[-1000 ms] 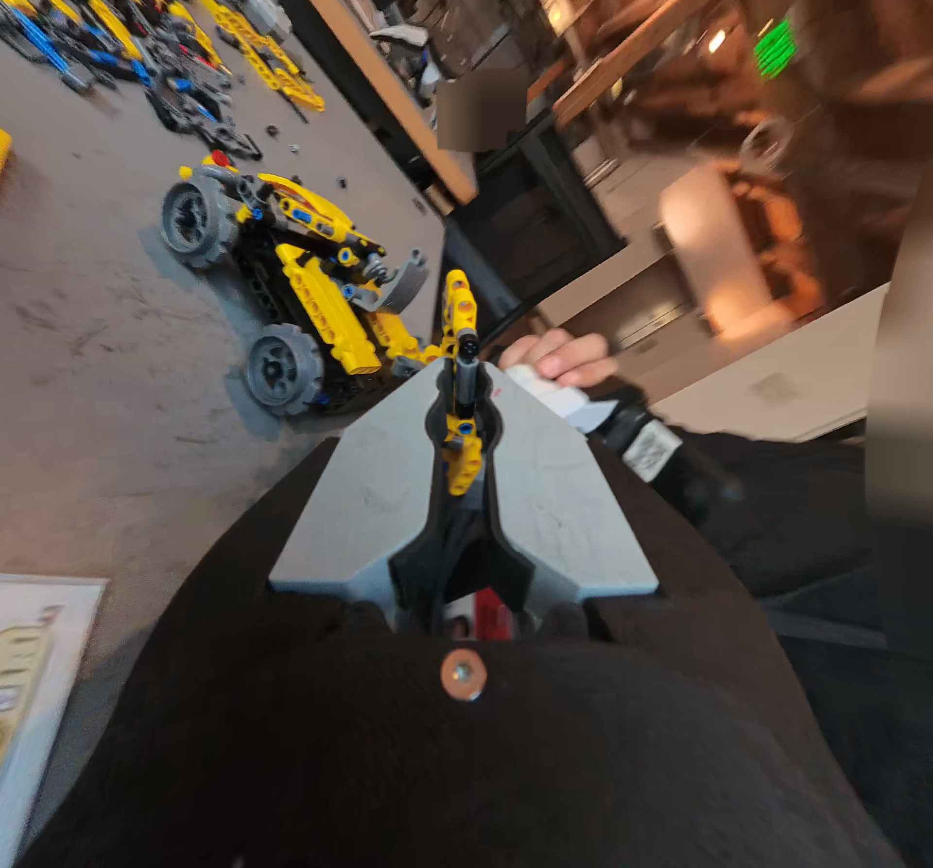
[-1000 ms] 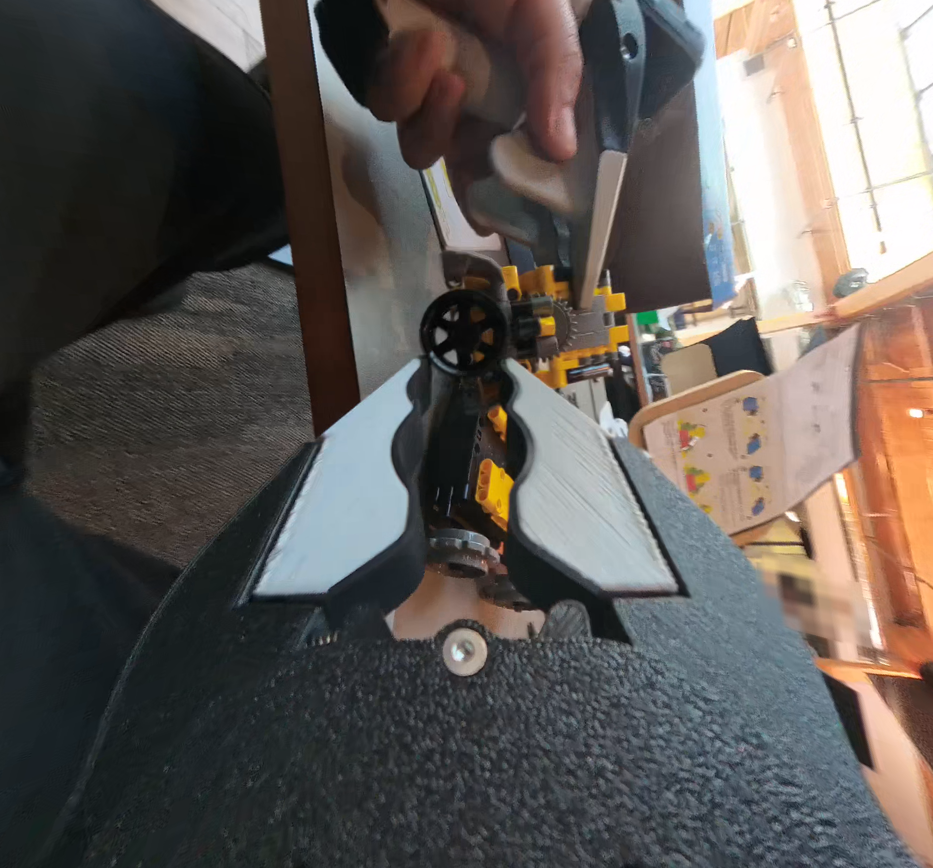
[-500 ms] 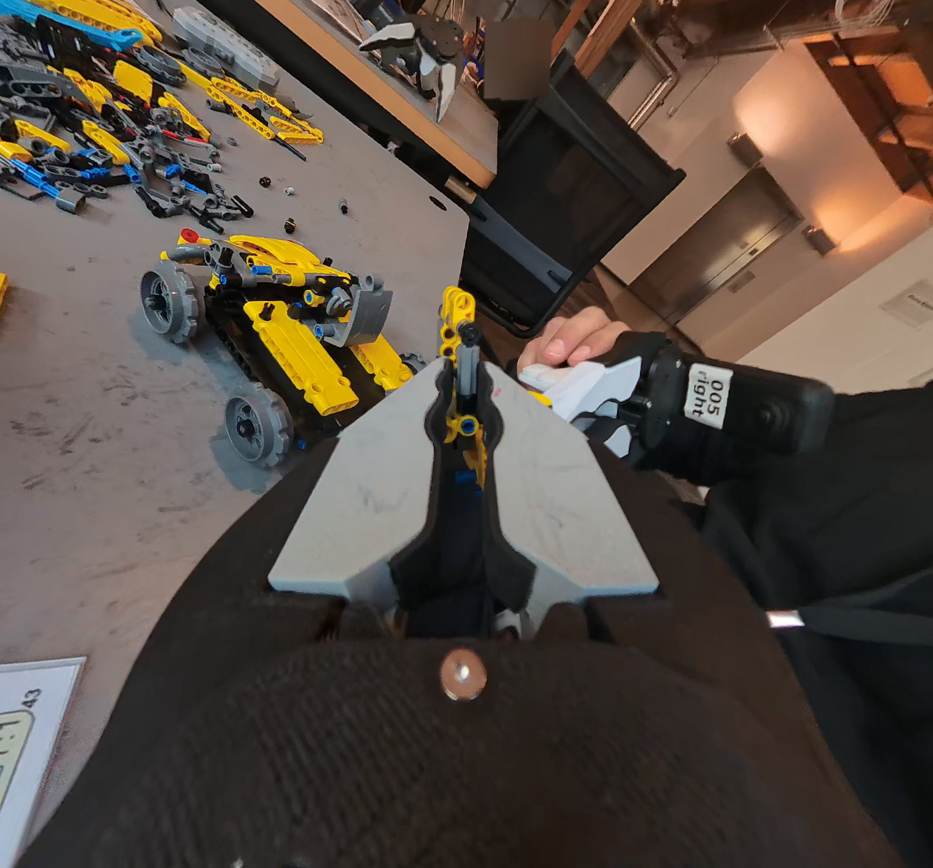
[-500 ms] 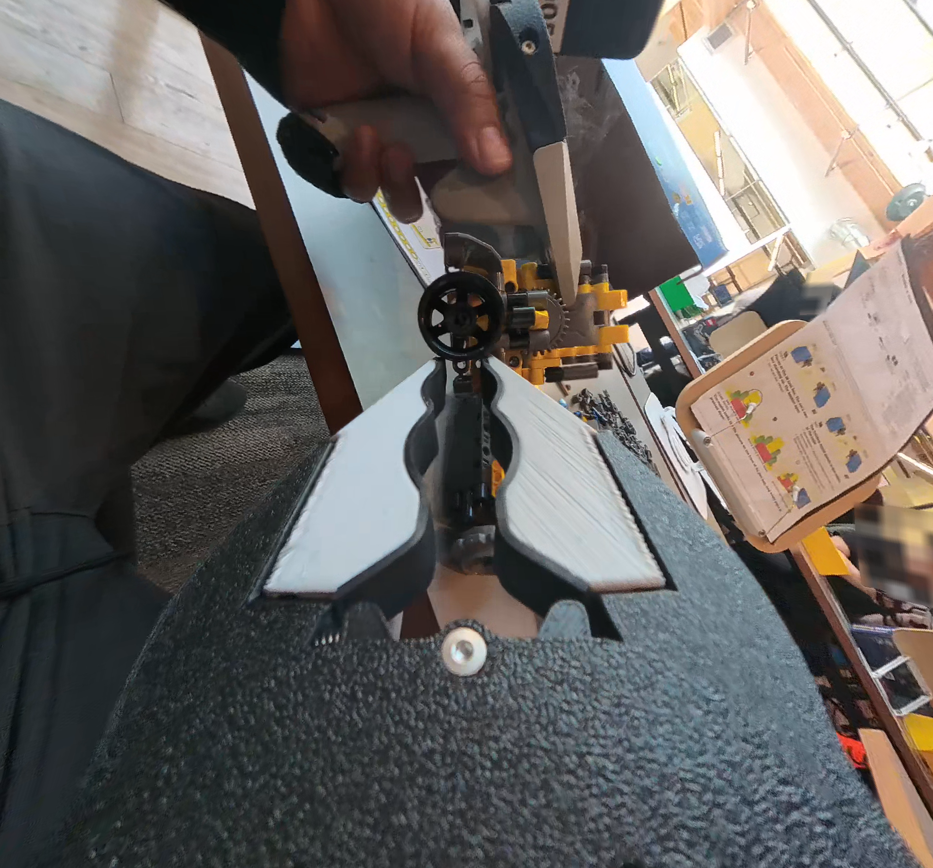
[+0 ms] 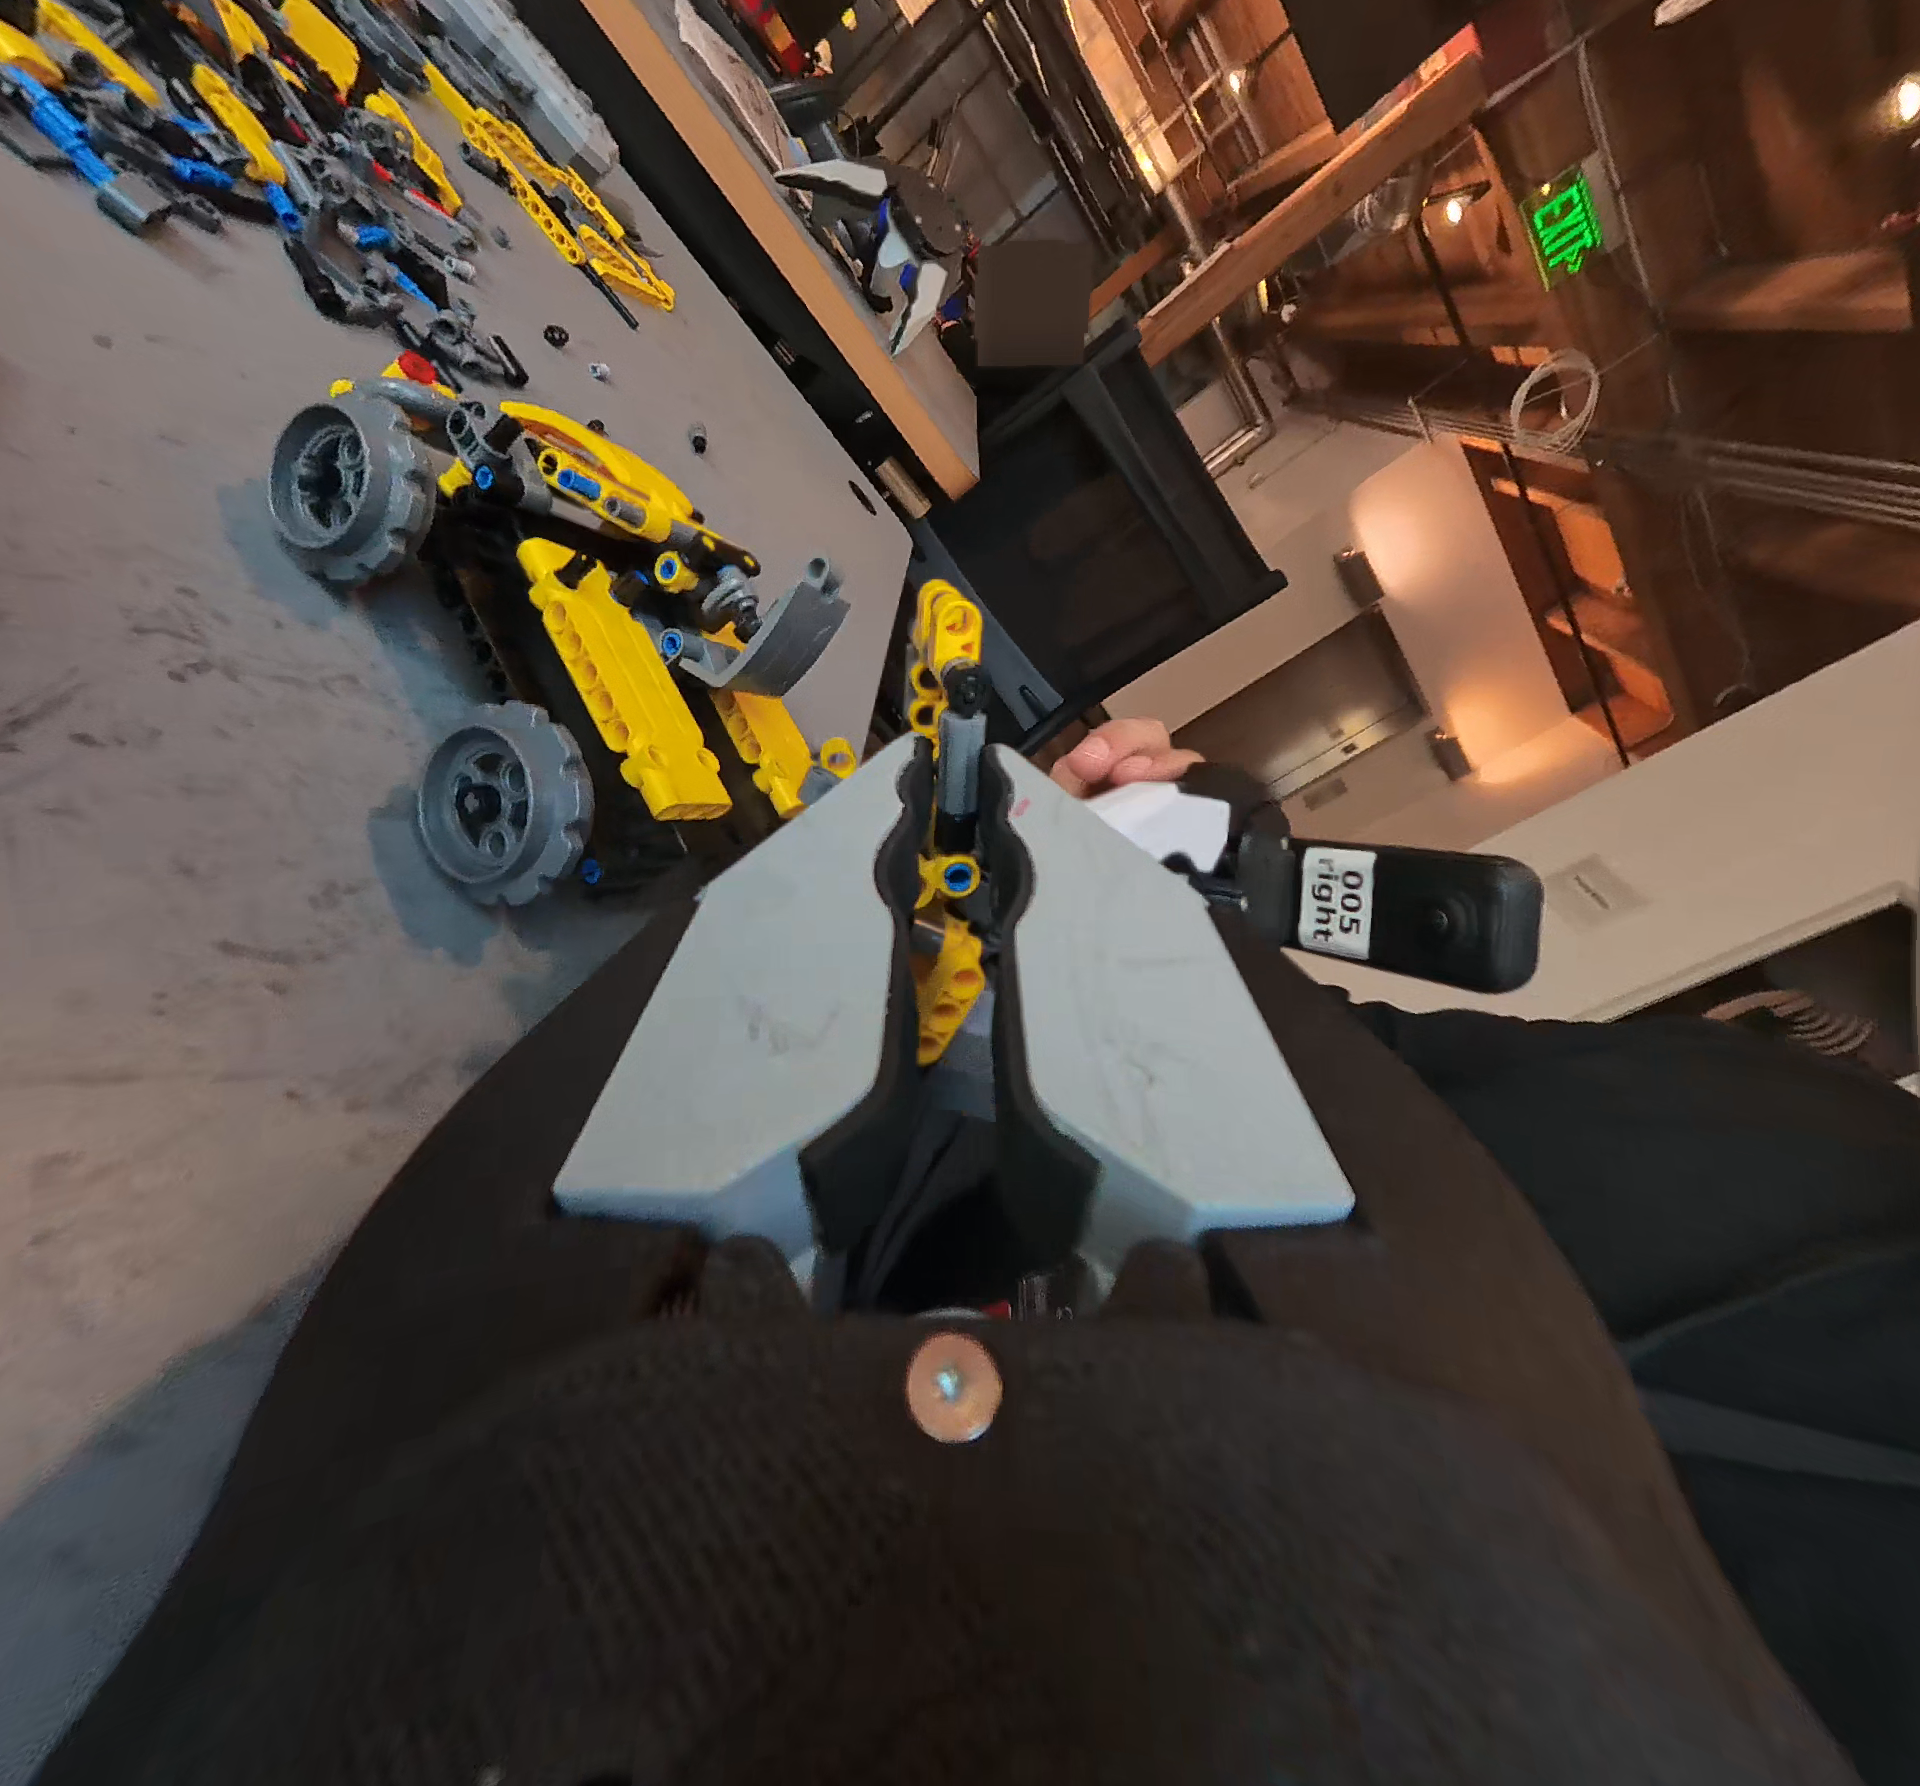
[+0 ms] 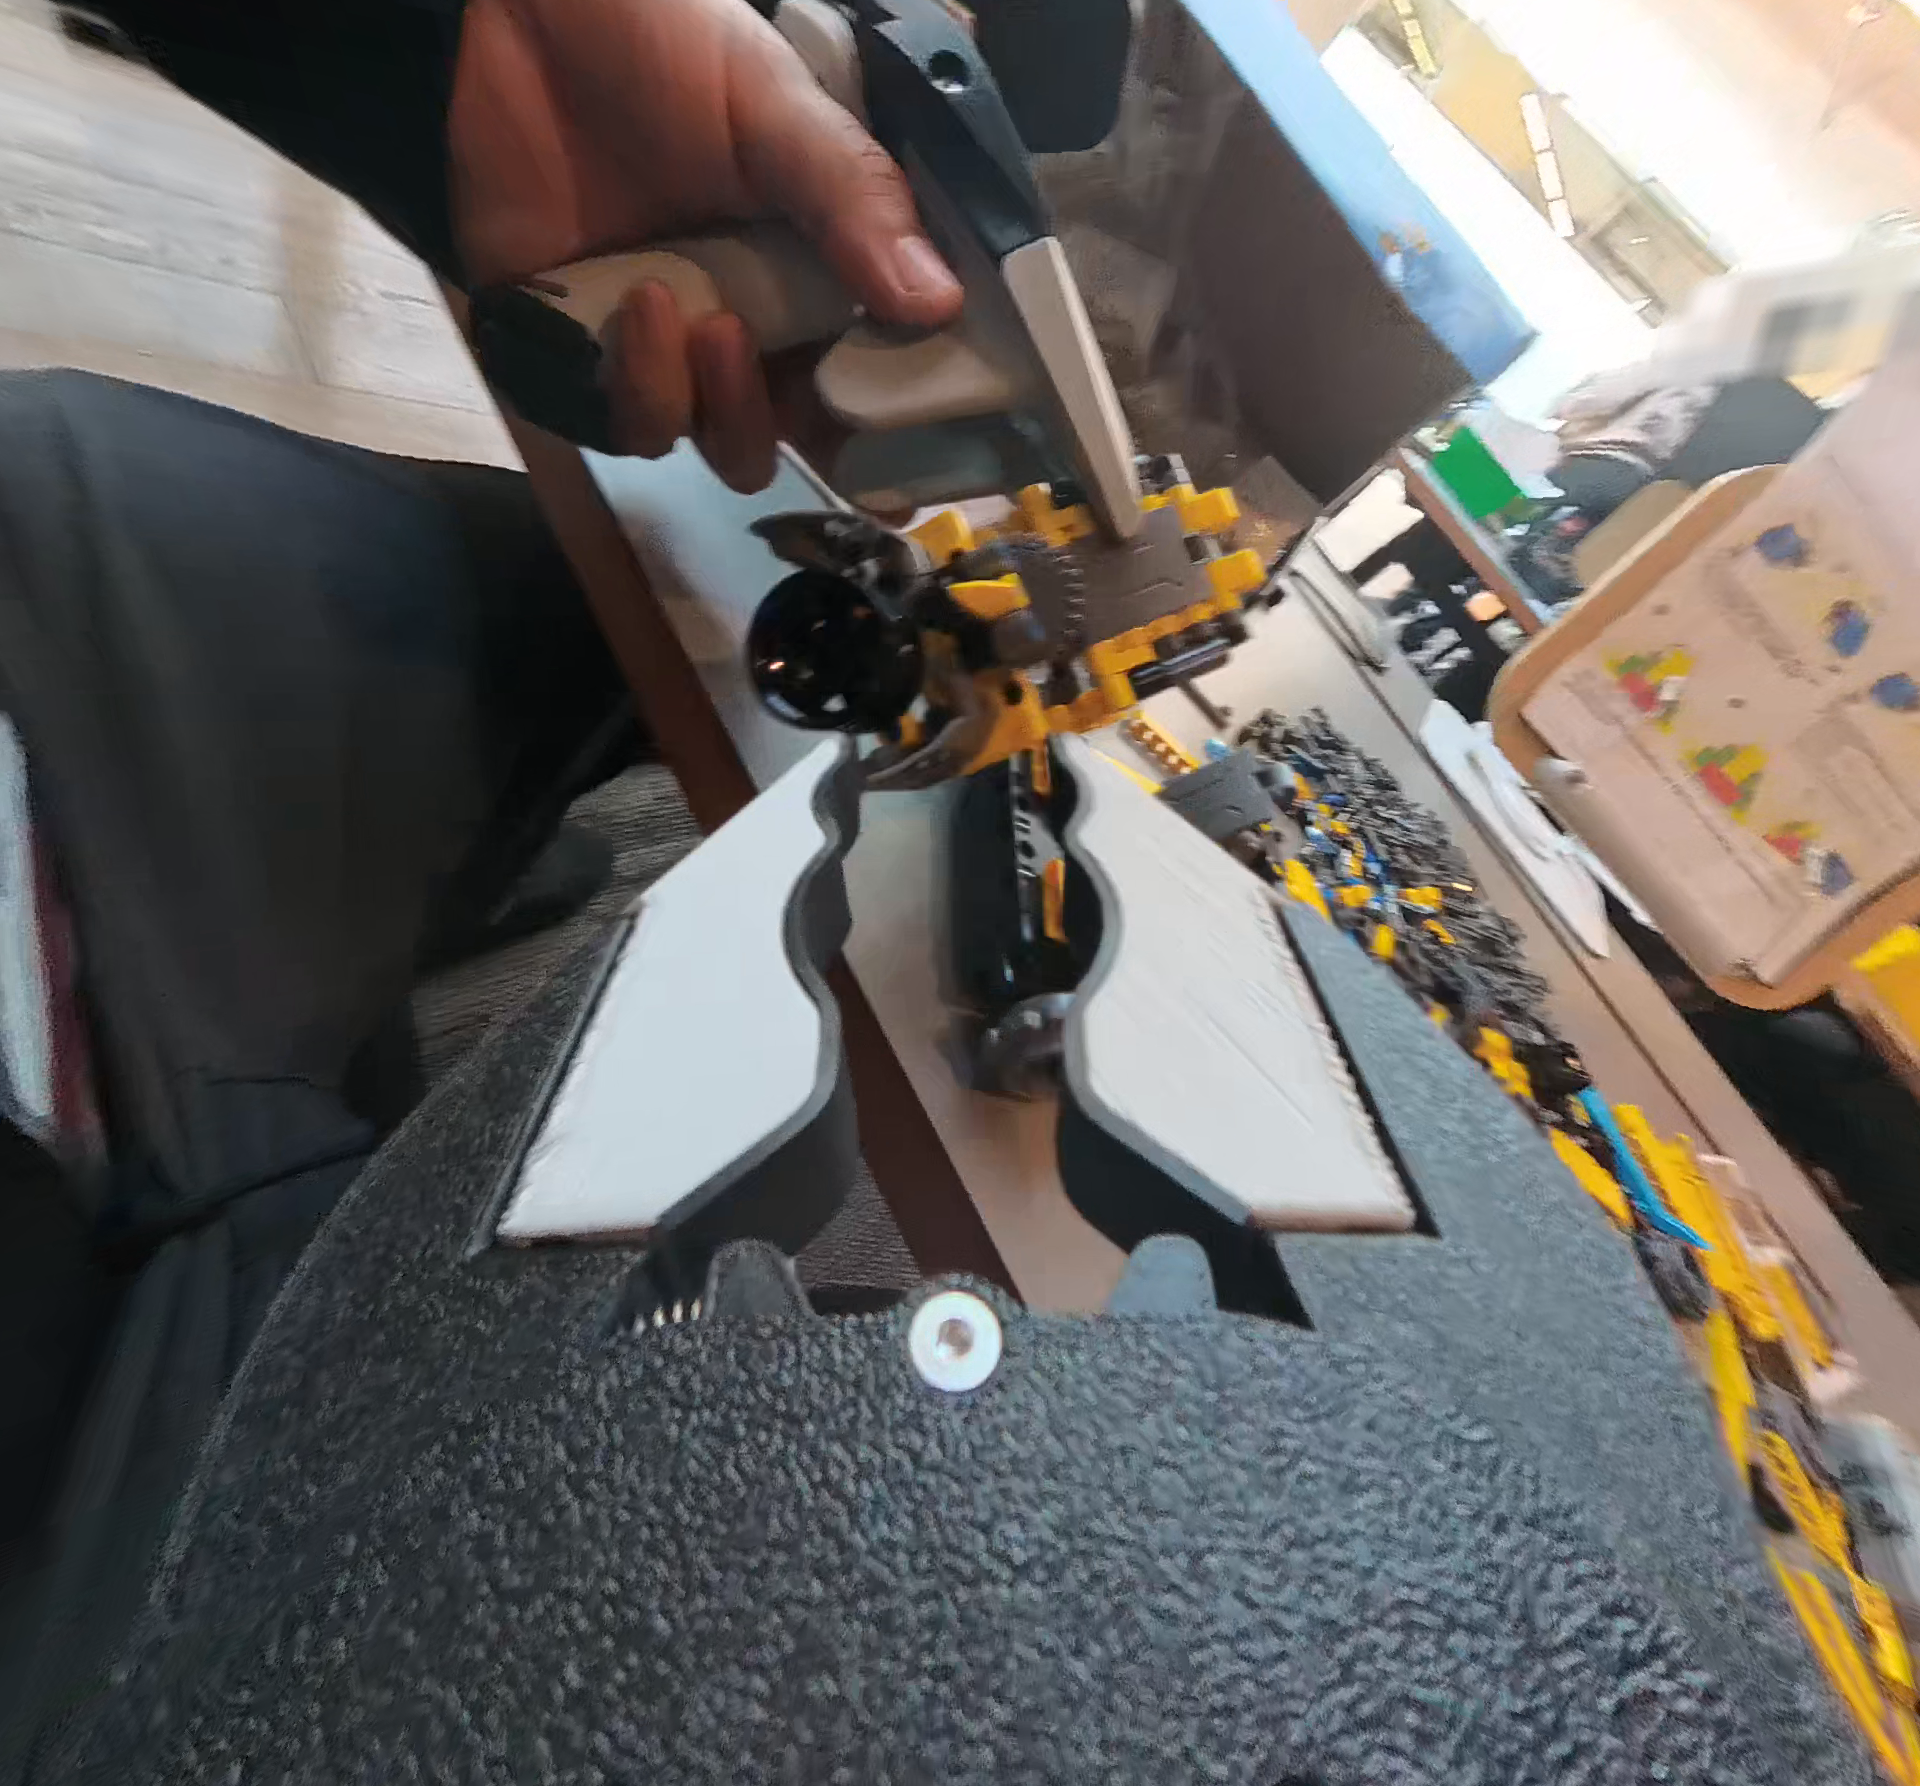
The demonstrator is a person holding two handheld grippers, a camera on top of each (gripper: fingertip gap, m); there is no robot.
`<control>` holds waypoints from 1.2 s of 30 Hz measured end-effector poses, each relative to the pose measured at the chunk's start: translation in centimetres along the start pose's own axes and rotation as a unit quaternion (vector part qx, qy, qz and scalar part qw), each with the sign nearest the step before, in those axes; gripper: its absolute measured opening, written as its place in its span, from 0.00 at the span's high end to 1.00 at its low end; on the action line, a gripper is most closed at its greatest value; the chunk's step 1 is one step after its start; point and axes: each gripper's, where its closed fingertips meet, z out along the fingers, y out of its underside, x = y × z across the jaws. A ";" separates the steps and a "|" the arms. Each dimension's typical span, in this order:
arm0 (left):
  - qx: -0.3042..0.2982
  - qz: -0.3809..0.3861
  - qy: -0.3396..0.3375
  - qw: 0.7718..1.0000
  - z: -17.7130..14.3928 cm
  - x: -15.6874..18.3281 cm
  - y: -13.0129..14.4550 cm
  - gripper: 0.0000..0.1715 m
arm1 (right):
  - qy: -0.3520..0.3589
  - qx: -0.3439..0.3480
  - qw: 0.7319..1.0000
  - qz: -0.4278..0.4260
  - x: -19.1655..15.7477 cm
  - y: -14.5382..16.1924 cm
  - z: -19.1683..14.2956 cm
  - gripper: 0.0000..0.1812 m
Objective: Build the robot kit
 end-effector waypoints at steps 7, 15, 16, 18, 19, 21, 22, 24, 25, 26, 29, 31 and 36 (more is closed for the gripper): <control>0.031 -0.017 -0.027 0.999 -0.4 -1.4 -0.3 0.97 | 0.013 -0.025 0.996 -0.080 -1.7 1.4 0.8 0.72; 0.103 -0.106 0.015 0.989 -0.4 -1.1 -1.5 0.97 | 0.102 -0.048 0.973 -0.200 -0.4 1.3 2.5 0.72; 0.111 -0.114 0.018 0.987 -0.4 -1.1 -1.5 0.98 | 0.098 -0.049 0.974 -0.198 -0.5 1.5 2.7 0.73; 0.122 -0.125 0.018 0.985 -0.4 -1.3 -1.5 0.98 | 0.099 -0.044 0.974 -0.199 -0.4 1.2 2.8 0.73; 0.125 -0.125 0.016 0.984 -0.5 -1.5 -1.4 0.98 | 0.099 -0.038 0.974 -0.201 -0.3 0.9 2.8 0.72; 0.118 -0.102 -0.008 0.988 -0.6 -1.8 -1.2 0.97 | 0.102 -0.020 0.973 -0.208 -0.3 0.0 2.5 0.76; 0.111 -0.085 -0.019 0.990 -0.6 -1.8 -1.1 0.97 | 0.101 -0.013 0.972 -0.210 -0.3 -0.4 2.3 0.78; 0.093 -0.047 -0.032 0.994 -0.5 -1.3 -1.0 0.97 | 0.094 -0.002 0.976 -0.196 -0.2 -0.9 2.0 0.82; 0.077 -0.017 -0.043 0.996 -0.3 -1.0 -0.8 0.97 | 0.086 0.000 0.979 -0.183 -0.3 -1.0 1.9 0.82; 0.056 0.021 -0.060 0.996 -0.2 -0.9 -0.6 0.97 | 0.077 -0.001 0.983 -0.168 -0.3 -1.0 1.9 0.82; 0.007 0.116 -0.097 0.988 0.2 -0.7 0.0 0.97 | 0.054 -0.002 0.991 -0.120 0.0 -0.8 1.9 0.80; -0.007 0.154 -0.096 0.983 0.3 -0.3 0.1 0.97 | 0.034 -0.011 0.995 -0.094 0.0 -0.3 1.8 0.82; -0.028 0.161 -0.072 0.984 1.0 0.4 0.5 0.96 | 0.067 0.004 0.988 -0.138 -0.3 -1.2 0.8 0.82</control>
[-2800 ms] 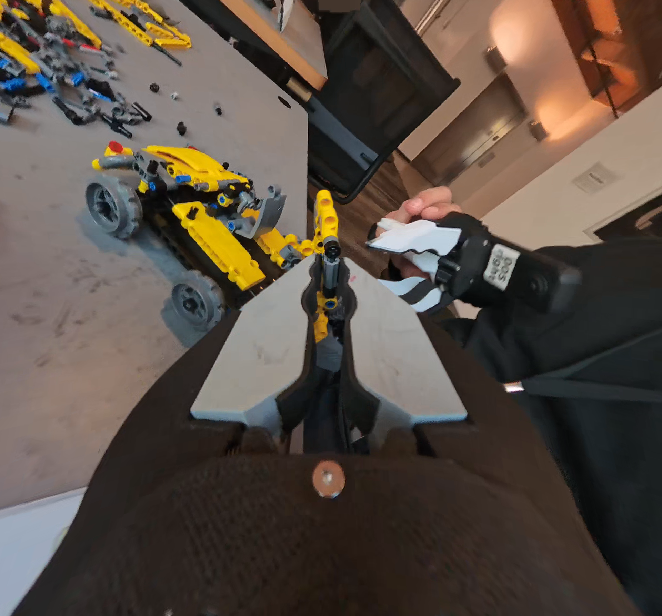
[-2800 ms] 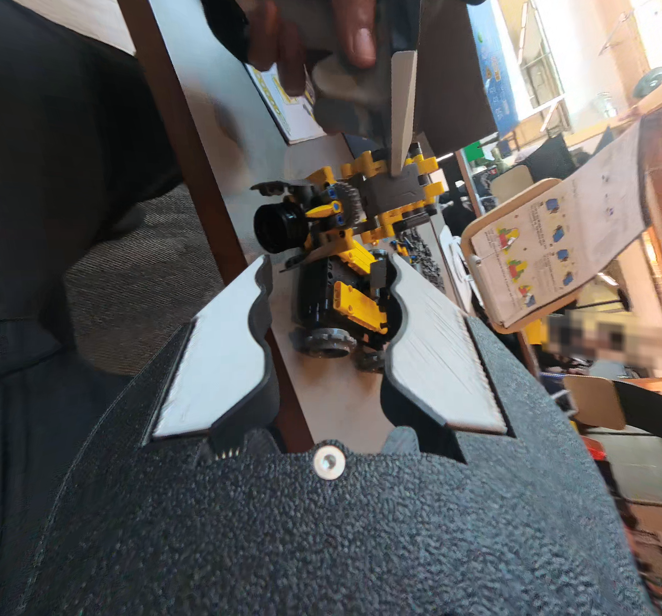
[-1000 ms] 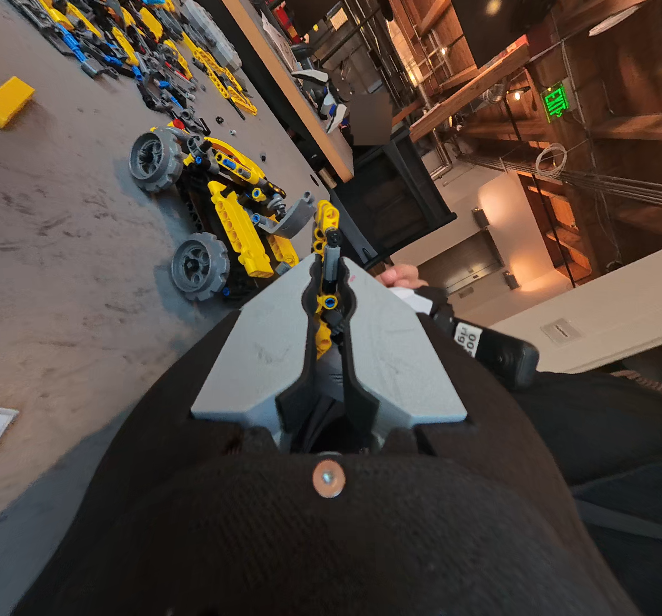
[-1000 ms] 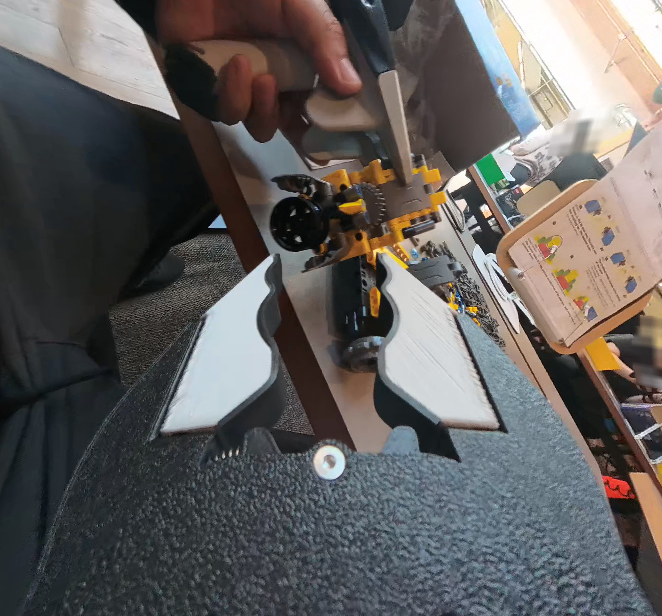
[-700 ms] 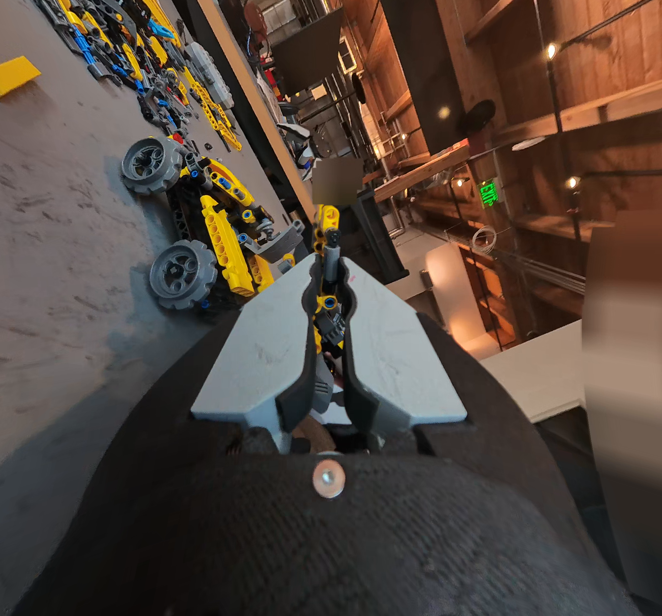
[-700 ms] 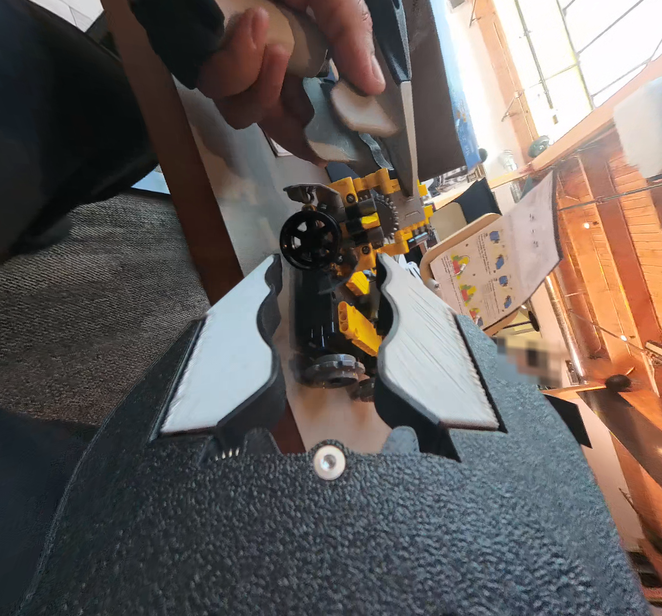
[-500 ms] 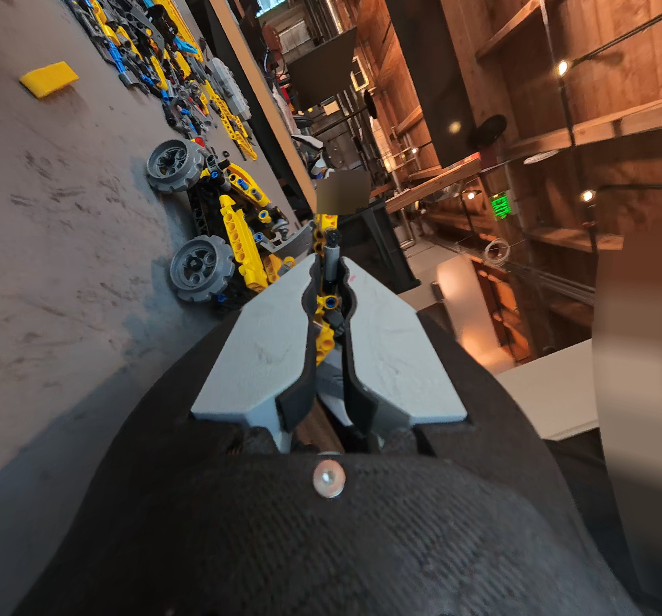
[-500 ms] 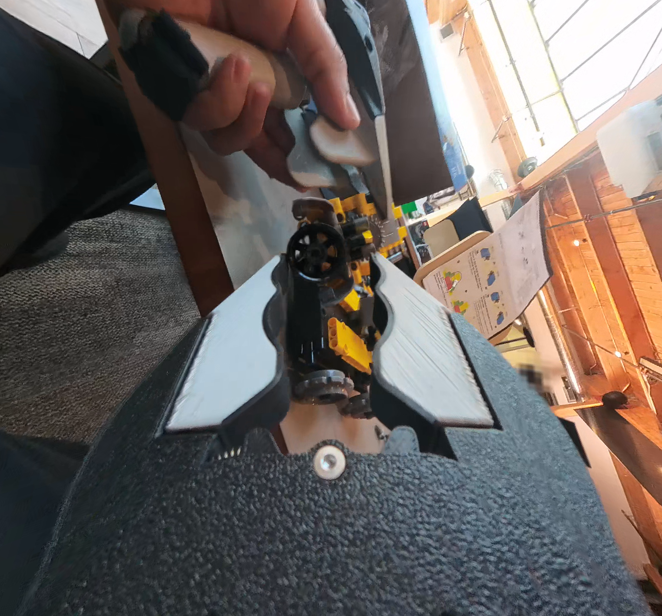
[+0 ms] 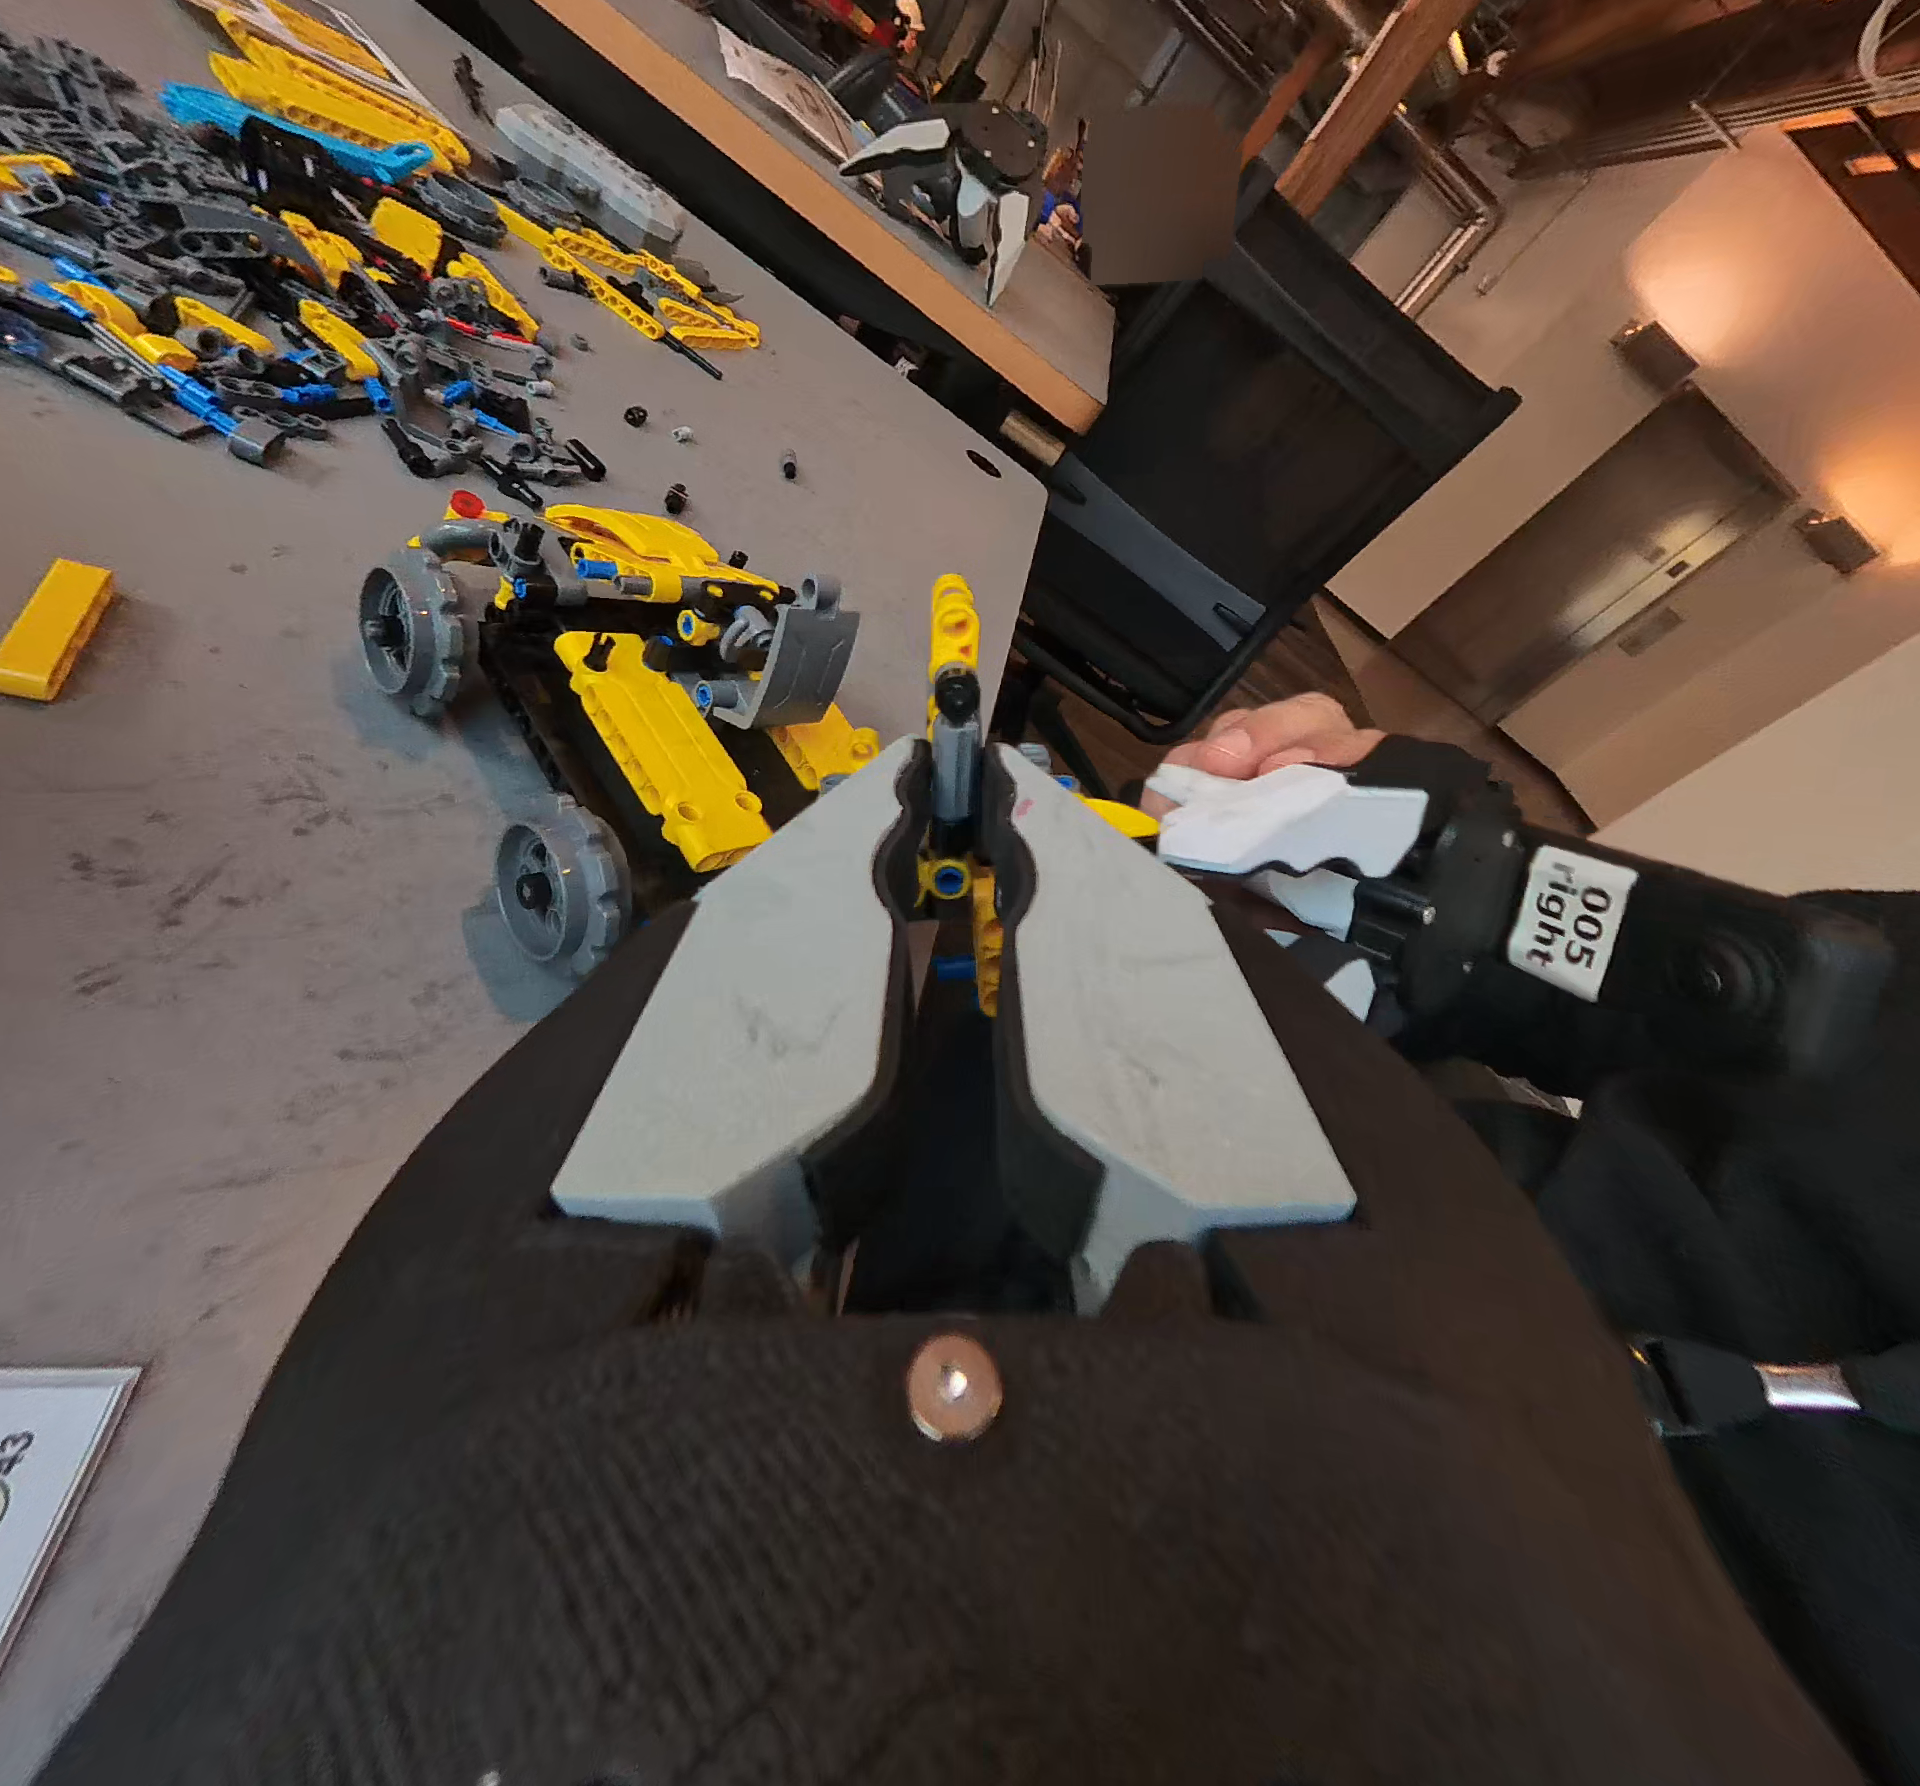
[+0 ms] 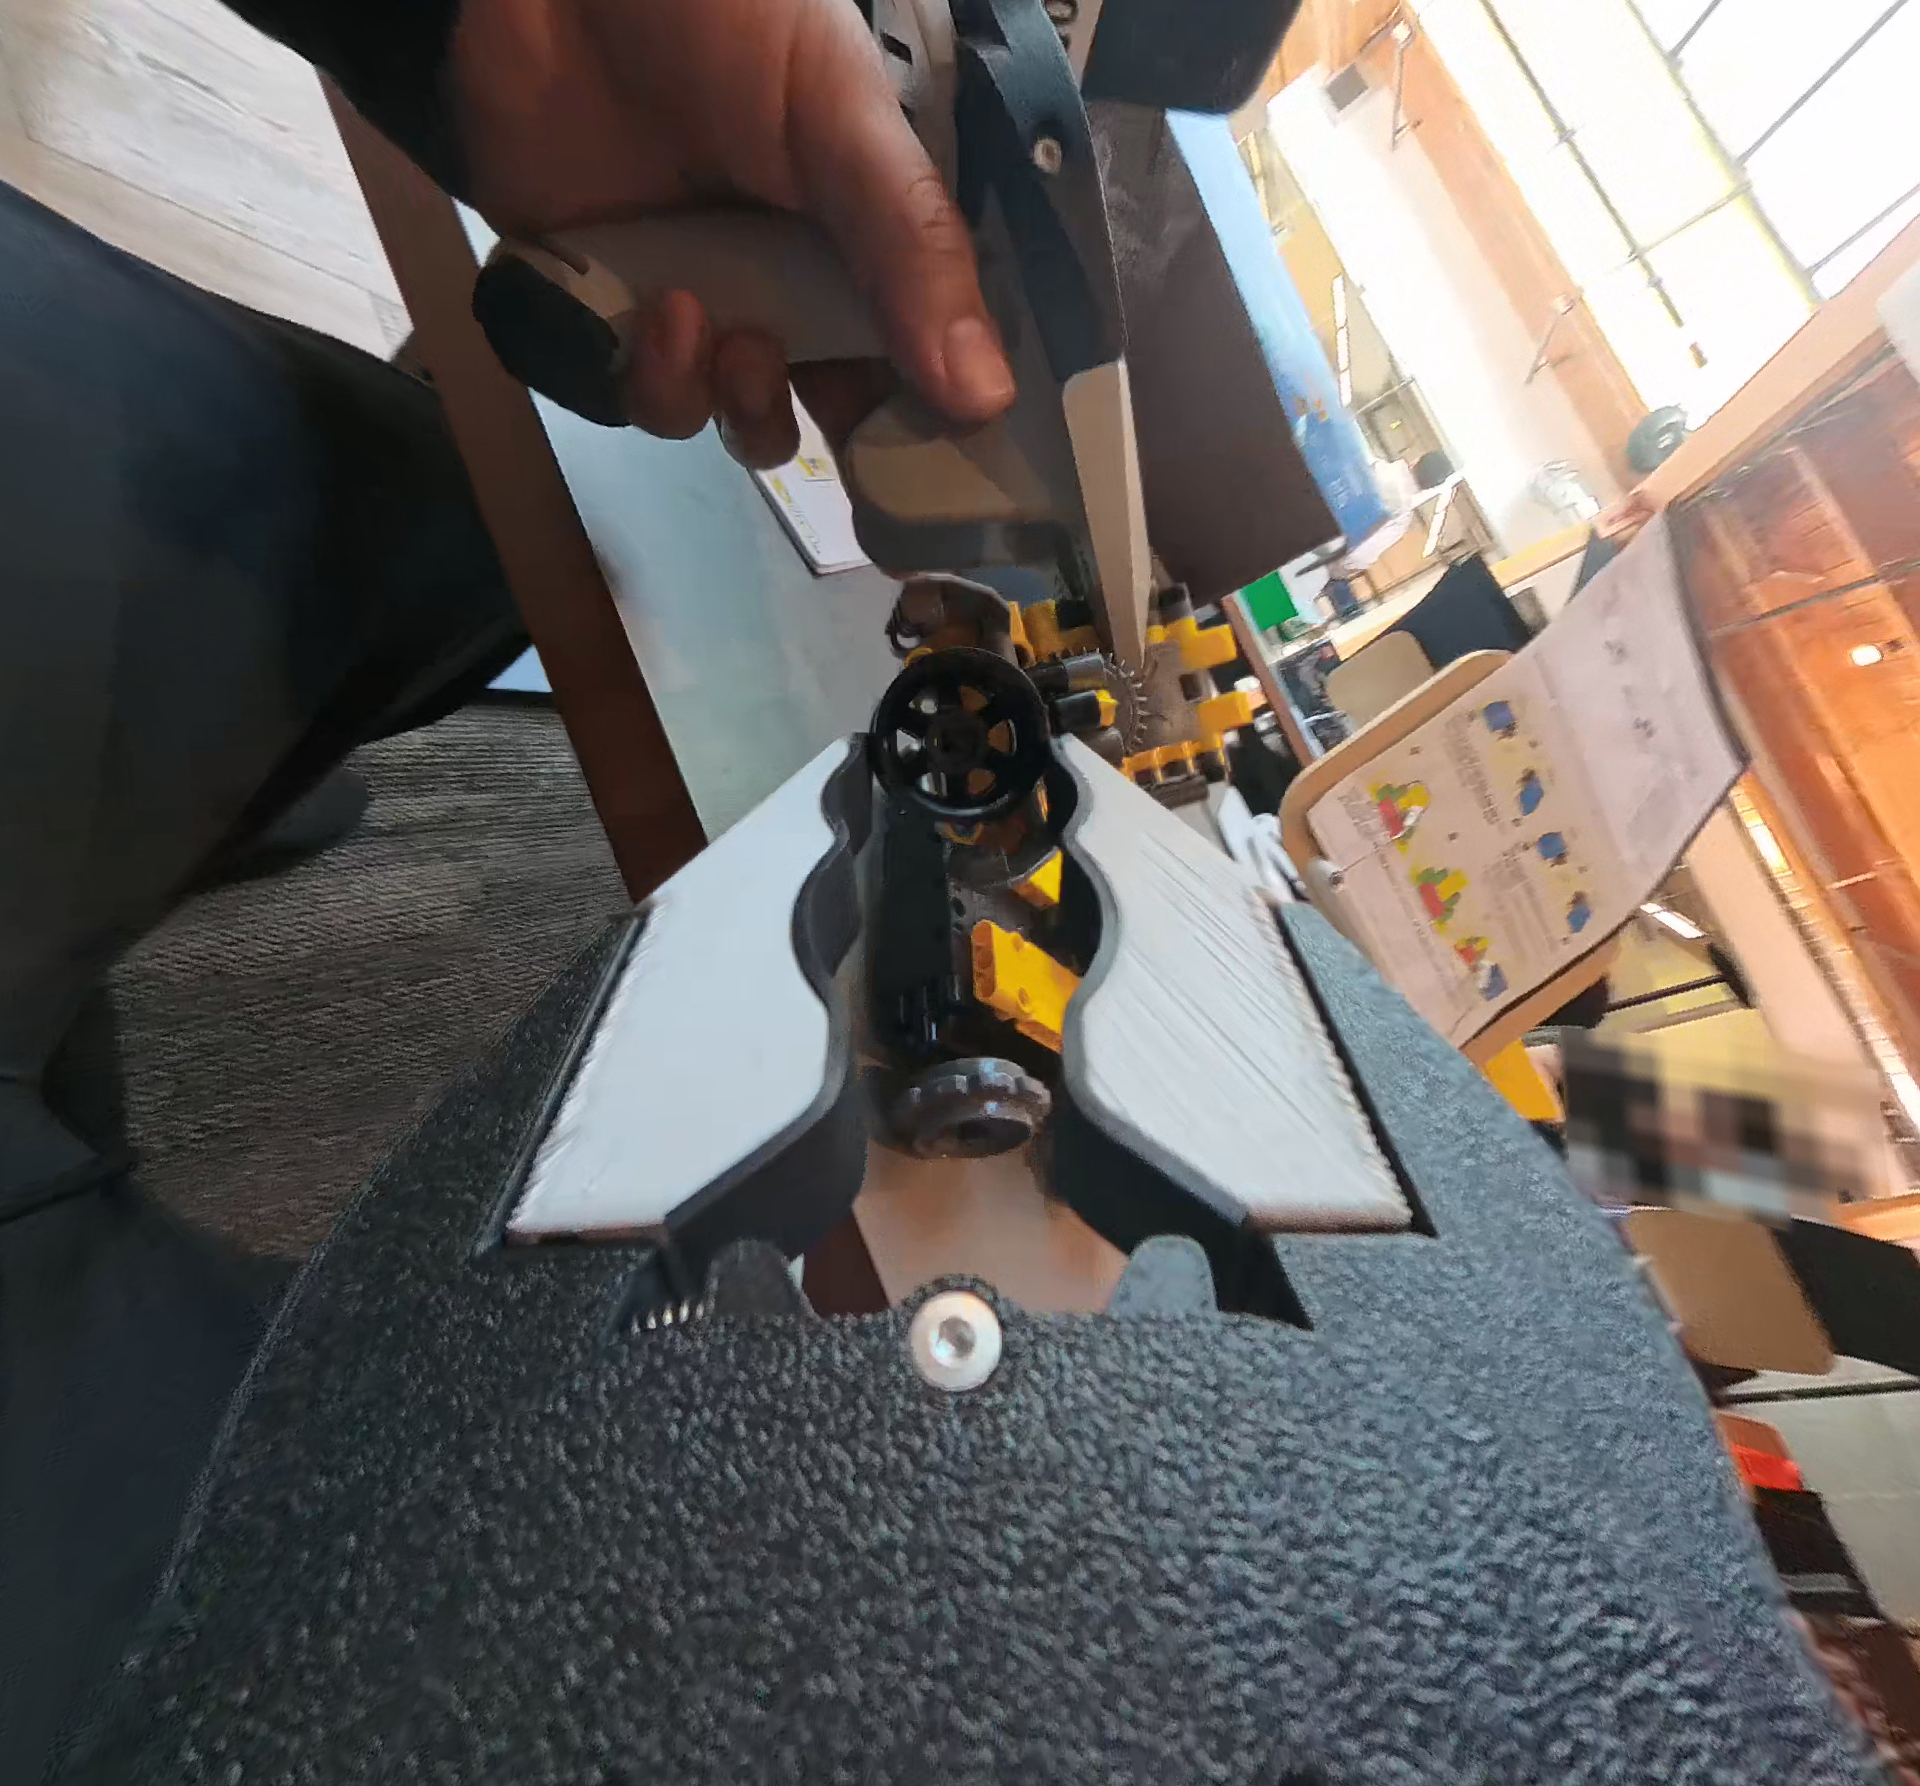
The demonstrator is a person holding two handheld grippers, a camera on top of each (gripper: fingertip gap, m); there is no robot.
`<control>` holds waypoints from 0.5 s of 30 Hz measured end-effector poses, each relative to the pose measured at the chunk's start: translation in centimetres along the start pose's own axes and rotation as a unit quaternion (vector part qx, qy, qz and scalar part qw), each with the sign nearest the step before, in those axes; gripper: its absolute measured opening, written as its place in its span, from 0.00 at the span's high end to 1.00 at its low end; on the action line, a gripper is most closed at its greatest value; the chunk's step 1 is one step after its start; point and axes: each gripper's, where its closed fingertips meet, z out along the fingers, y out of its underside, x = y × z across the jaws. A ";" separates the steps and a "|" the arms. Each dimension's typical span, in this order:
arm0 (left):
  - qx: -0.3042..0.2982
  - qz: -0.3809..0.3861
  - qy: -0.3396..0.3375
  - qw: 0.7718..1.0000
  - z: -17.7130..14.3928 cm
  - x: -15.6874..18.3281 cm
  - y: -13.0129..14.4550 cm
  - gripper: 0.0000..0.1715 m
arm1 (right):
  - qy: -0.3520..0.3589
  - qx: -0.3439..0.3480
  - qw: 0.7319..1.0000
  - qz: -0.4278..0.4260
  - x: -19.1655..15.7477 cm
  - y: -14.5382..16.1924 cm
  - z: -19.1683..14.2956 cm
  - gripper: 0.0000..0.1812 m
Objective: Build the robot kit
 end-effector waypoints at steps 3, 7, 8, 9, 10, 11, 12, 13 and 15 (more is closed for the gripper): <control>-0.023 0.027 0.032 0.999 0.4 1.0 -0.3 0.92 | 0.020 -0.003 1.000 -0.021 0.4 -0.2 -0.7 0.83; -0.039 0.106 0.013 0.994 0.3 0.0 -1.9 0.79 | 0.051 -0.023 0.998 -0.037 1.6 0.9 -1.9 0.83; -0.052 0.125 -0.006 0.991 0.3 -1.1 -2.0 0.75 | 0.063 -0.035 0.996 -0.051 2.1 1.5 -2.4 0.83; -0.076 0.148 -0.028 0.986 0.2 -2.3 -1.7 0.71 | 0.080 -0.051 0.993 -0.068 2.9 2.3 -3.0 0.83; -0.103 0.170 -0.043 0.979 0.2 -3.4 -1.2 0.69 | 0.099 -0.069 0.990 -0.079 3.9 3.3 -3.7 0.83; -0.131 0.188 -0.053 0.972 0.3 -4.4 -0.4 0.65 | 0.113 -0.089 0.986 -0.085 4.9 4.6 -4.4 0.83; -0.161 0.200 -0.065 0.964 0.3 -5.4 0.5 0.62 | 0.123 -0.112 0.982 -0.086 5.8 6.2 -5.2 0.83; -0.189 0.210 -0.072 0.957 0.4 -6.3 1.3 0.60 | 0.126 -0.139 0.978 -0.090 6.5 8.0 -5.9 0.83; -0.223 0.220 -0.065 0.947 0.7 -7.1 2.6 0.59 | 0.111 -0.187 0.971 -0.098 7.2 11.4 -7.1 0.83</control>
